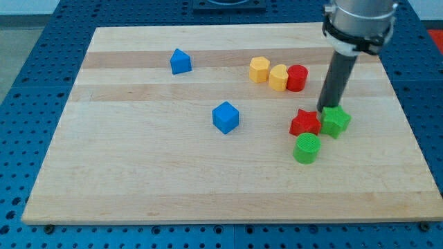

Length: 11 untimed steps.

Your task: Push the red star below the yellow heart

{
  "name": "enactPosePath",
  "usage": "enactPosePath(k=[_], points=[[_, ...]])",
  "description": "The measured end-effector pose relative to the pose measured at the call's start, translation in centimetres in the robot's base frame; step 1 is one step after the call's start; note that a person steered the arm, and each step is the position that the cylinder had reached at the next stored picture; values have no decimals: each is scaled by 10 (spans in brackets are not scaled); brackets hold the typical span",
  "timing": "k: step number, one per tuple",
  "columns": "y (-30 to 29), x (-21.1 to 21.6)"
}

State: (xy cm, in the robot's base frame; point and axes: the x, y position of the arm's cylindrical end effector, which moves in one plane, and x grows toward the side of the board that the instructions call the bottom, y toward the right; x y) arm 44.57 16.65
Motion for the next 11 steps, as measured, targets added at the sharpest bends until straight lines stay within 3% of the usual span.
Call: enactPosePath(k=[2,4,8,11], points=[[0,50],[-6,72],[-15,31],[-26,78]])
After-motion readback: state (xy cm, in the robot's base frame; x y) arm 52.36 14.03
